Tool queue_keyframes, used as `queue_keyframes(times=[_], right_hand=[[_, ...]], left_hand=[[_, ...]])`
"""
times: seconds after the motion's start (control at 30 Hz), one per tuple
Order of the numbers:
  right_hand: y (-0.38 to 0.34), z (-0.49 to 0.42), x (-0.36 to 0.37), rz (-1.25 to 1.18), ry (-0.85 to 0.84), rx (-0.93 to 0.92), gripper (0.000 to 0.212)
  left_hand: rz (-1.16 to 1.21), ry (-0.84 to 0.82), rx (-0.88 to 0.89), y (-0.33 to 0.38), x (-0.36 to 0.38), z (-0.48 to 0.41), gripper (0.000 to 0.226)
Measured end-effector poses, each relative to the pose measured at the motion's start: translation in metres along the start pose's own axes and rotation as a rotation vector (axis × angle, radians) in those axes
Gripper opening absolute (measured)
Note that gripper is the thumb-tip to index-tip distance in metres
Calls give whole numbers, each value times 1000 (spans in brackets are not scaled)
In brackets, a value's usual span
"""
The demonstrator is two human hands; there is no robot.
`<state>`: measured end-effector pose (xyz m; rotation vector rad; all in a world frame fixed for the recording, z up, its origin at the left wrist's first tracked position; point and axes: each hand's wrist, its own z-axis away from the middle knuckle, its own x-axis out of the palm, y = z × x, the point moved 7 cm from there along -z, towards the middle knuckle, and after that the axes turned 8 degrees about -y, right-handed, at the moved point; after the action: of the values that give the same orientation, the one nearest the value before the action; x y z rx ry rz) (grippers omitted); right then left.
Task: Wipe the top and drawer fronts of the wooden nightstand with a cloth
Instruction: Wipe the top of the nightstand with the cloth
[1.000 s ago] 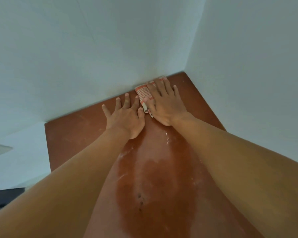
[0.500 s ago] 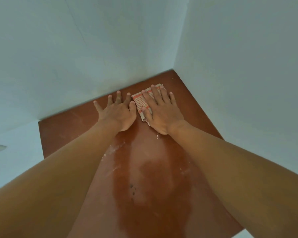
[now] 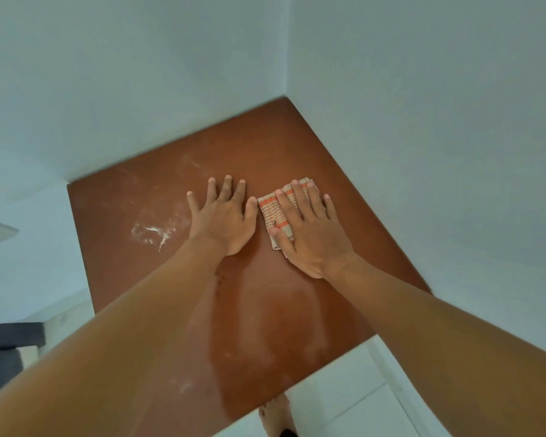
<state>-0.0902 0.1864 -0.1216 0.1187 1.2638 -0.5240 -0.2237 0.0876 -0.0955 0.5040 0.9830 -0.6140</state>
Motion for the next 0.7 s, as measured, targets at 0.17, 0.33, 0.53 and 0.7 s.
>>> queue_keyframes(times=[0.17, 0.33, 0.53, 0.7], right_hand=[[13, 78, 22, 13, 19, 0, 73], [25, 147, 43, 14, 18, -29, 70], [32, 214, 66, 49, 5, -82, 63], [45, 293, 98, 17, 25, -93, 65]], left_hand=[[49, 22, 16, 29, 32, 52, 65], [124, 48, 32, 48, 54, 99, 64], [160, 111, 55, 65, 70, 156, 63], [155, 143, 60, 61, 78, 180, 62]])
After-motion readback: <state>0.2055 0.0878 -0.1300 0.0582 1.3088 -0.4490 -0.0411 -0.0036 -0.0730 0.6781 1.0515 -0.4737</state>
